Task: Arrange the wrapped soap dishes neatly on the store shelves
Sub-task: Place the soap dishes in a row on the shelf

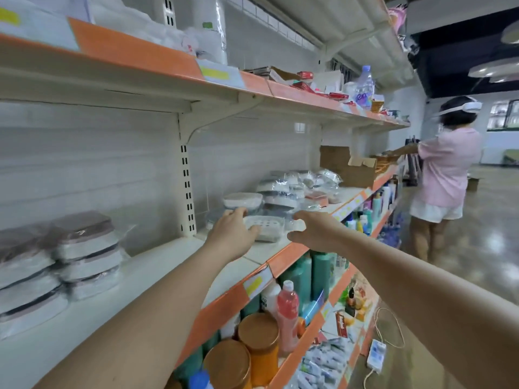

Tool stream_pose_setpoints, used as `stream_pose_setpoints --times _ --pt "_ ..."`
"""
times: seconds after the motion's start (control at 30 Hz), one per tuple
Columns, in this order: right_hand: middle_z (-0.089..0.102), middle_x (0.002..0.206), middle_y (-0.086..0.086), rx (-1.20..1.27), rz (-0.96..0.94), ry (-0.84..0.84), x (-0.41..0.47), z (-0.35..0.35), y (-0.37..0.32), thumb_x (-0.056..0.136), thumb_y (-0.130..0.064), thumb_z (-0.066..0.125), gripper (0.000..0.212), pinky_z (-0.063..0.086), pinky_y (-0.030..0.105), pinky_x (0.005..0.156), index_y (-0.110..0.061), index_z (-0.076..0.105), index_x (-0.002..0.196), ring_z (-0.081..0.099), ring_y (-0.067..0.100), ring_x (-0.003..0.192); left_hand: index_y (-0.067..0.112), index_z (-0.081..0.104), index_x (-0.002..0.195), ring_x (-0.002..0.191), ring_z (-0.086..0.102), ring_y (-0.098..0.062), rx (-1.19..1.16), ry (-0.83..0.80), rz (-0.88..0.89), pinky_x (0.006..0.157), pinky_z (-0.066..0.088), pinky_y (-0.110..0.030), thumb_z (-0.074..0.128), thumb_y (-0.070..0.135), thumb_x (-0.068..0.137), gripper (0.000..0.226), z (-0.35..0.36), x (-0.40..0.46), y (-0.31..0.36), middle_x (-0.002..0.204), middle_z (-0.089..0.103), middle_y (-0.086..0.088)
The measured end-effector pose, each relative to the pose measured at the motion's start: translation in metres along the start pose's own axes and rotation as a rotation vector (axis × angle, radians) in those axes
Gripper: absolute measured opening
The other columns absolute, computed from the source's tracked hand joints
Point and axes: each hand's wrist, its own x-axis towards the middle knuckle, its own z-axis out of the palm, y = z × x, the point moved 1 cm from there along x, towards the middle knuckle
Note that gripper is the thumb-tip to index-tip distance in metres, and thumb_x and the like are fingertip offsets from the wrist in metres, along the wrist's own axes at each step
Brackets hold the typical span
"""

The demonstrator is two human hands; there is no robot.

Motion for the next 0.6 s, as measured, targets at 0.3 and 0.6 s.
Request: stream_pose_setpoints --times 0.3,0.6 --pt "0.050 0.135 0.011 -0.014 0.017 0.042 0.145 -0.015 0.043 0.095 -0.038 0.047 0.052 0.040 0.029 0.082 -0.020 0.036 0.142 0.051 0.028 0.116 0.015 0.032 0.142 0.132 0.033 -0.030 0.051 -0.011 -0.074 0.106 0.032 -0.034 0.047 0.035 0.093 0.055 0.044 0.144 -0.003 0.146 0.031 -0.012" --pt "0.052 0.132 0.016 0.106 -0.056 0.157 0.306 0.006 0.079 0.093 -0.030 0.047 0.049 0.039 0.032 0.088 -0.011 0.038 0.137 0.046 0.032 0.122 0.017 0.031 0.142 0.132 0.033 -0.031 0.317 0.054 -0.152 0.107 0.028 -0.035 0.053 0.043 0.089 0.063 0.104 0.255 -0.022 0.145 0.034 -0.011"
